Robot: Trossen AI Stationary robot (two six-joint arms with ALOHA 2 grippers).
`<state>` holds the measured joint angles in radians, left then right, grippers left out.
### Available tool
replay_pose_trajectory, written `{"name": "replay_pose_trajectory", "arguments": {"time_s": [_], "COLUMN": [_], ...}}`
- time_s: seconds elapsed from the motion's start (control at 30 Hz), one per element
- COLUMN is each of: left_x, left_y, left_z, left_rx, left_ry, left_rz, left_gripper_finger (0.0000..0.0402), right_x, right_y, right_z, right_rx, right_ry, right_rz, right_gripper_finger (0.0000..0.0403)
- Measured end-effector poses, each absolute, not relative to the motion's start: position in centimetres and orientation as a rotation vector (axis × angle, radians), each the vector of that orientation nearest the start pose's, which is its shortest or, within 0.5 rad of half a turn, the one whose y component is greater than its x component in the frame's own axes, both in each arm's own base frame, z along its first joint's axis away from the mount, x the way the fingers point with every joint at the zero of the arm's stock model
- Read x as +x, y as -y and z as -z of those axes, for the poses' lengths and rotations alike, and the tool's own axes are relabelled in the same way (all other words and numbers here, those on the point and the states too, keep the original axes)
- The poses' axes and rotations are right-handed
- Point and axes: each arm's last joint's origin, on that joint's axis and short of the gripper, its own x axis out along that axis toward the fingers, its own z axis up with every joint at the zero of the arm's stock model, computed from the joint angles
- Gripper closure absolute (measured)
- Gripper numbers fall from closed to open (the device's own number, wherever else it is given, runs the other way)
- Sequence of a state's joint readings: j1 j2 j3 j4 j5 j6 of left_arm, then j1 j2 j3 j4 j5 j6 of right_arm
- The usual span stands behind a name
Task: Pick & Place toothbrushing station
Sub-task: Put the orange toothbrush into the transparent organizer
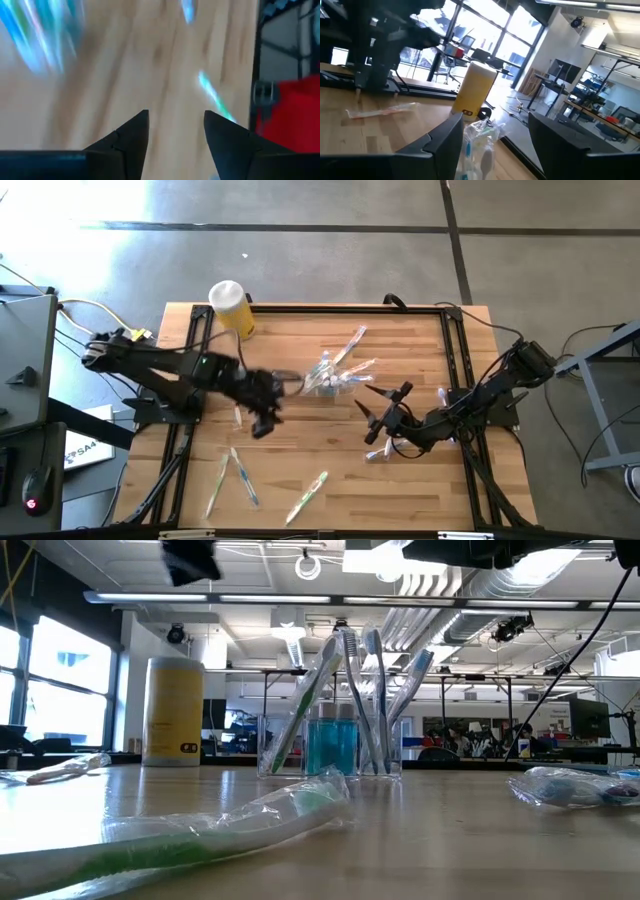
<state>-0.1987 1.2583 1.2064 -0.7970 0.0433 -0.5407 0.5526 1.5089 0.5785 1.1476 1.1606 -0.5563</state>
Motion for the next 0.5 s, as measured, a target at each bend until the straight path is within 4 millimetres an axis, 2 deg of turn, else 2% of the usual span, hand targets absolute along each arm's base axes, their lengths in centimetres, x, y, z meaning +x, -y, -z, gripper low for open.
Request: {"name": "replay_pose_trajectory", "arguments": {"time_s": [0.13,0.23,0.4,0.5], "left_x": [22.8,21.5,19.9,19.9], "left_y": [7.5,8.5,8.7,8.5], "left_z": [-31.6,-30.2,-28.0,-27.3], "left_rx": [-0.533,-0.488,-0.339,-0.355], "left_ry": [-1.065,-1.153,-1.182,-1.123], "left_rz": [-0.089,-0.181,-0.379,-0.479], "left_gripper_finger": [0.0220,0.0220,0.0220,0.0220], "right_x": [24.9,24.9,24.9,24.9], "right_y": [-12.1,-12.1,-12.1,-12.1], "right_z": [-22.4,-22.4,-22.4,-22.4], "right_rx": [-0.368,-0.363,-0.361,-0.360], "right_ry": [-0.021,-0.020,-0.018,-0.018], "right_rz": [0.616,0.616,0.613,0.613], "right_gripper_finger": [0.0188,0.0188,0.0188,0.0188]}}
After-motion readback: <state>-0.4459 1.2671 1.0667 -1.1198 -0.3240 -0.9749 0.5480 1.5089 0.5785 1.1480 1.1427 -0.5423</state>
